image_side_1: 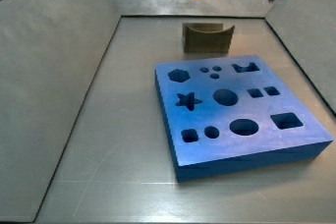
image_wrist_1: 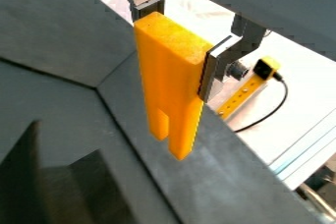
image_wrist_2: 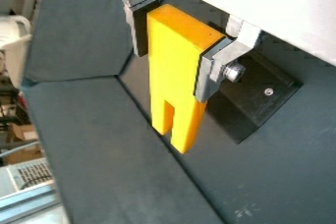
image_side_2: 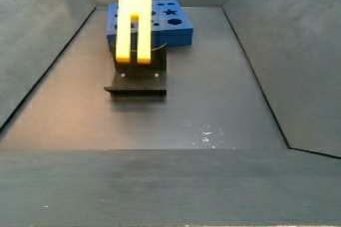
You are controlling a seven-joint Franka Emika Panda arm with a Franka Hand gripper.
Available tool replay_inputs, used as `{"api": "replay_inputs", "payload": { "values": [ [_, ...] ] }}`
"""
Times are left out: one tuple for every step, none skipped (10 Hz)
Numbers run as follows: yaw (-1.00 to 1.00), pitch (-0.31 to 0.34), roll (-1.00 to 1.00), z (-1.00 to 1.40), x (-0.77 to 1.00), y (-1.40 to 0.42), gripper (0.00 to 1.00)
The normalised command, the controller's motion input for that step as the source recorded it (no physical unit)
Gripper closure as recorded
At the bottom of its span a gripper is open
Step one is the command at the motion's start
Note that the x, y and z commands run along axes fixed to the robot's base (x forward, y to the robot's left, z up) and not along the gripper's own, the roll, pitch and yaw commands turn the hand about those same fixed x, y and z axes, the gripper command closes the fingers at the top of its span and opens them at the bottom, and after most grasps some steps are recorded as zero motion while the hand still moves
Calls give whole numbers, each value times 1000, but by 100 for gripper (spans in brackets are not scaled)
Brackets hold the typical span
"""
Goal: Pick up the double-square object. Move up. Place the double-square object on the fixture. Regrasp the double-square object. Move to above the board. Insert the double-square object.
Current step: Move to above the board.
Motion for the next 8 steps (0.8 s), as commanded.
{"api": "replay_inputs", "payload": {
  "values": [
    [-377, -103, -30, 1000, -165, 253, 100],
    [-363, -35, -35, 1000, -158, 247, 100],
    [-312, 33, -32, 1000, -157, 227, 100],
    [-281, 56, -34, 875, -134, 189, 100],
    [-193, 104, -48, 531, -80, 100, 100],
    [-161, 126, -53, 395, -63, 71, 100],
    [-171, 131, -1000, 181, -388, -1000, 100],
    [-159, 134, -1000, 154, -381, -1000, 100]
  ]
}}
